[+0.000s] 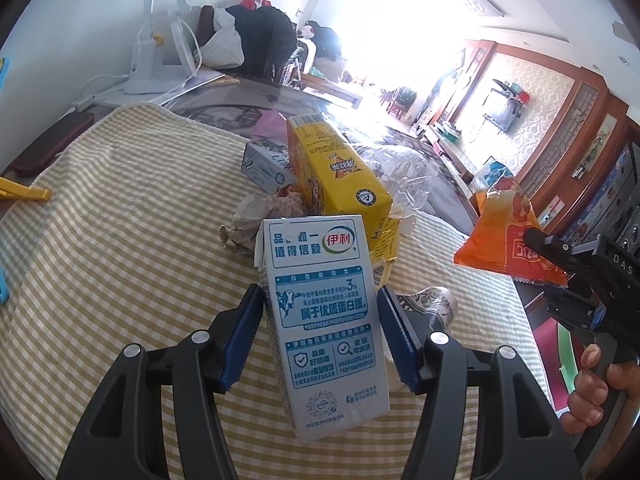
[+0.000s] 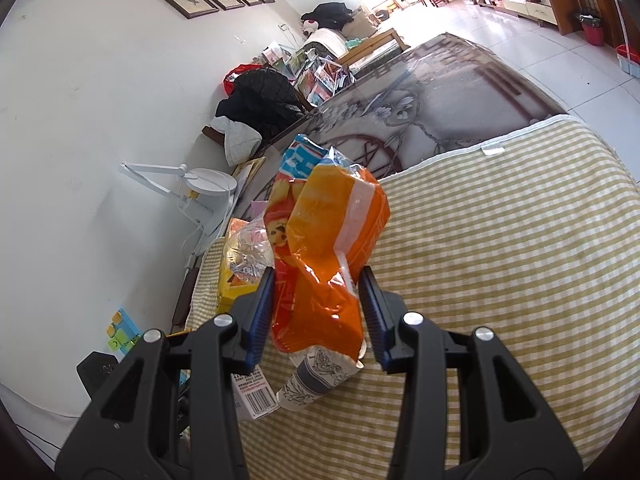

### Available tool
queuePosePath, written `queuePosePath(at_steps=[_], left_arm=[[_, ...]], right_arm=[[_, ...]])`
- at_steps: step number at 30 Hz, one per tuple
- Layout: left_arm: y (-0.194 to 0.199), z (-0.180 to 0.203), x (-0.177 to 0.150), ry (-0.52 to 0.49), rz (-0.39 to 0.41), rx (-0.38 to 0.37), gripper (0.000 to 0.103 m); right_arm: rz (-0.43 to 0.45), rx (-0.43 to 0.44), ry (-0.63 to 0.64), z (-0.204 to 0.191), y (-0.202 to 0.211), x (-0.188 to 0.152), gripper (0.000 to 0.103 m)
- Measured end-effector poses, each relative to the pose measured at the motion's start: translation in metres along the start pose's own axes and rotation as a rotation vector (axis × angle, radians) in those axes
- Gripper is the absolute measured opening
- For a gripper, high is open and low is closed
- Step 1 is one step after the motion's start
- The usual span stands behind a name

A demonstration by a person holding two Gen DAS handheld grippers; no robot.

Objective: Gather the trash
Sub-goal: 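Lift the milk carton with the left gripper while the right lifts the orange chip bag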

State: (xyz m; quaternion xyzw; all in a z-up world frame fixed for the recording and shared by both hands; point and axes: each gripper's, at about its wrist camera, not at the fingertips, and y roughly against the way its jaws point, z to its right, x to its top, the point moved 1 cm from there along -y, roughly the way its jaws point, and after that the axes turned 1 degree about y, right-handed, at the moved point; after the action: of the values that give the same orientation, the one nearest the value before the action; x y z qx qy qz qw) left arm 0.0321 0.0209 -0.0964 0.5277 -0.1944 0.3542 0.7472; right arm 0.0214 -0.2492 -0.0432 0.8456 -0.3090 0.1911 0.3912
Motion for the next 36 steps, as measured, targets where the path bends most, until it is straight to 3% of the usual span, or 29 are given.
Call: queuePosePath(at_steps=[16, 30, 36], left_arm=[[0.015, 0.025, -0.006, -0.106, 0.061, -0.058, 0.056], [0.018, 0.042, -0.017, -0.193, 0.06, -0.031, 0.056], [0.025, 0.062, -0.022, -0.177, 0.046, -0.08, 0.056]], right_arm=[[0.044, 0.001, -0.01, 0.009, 0.021, 0.004, 0.041], [0.108, -0.013, -0.054, 0.037, 0.061, 0.008, 0.041], [0.138, -0.019, -0.095, 0.058, 0.083, 0.009, 0.041]])
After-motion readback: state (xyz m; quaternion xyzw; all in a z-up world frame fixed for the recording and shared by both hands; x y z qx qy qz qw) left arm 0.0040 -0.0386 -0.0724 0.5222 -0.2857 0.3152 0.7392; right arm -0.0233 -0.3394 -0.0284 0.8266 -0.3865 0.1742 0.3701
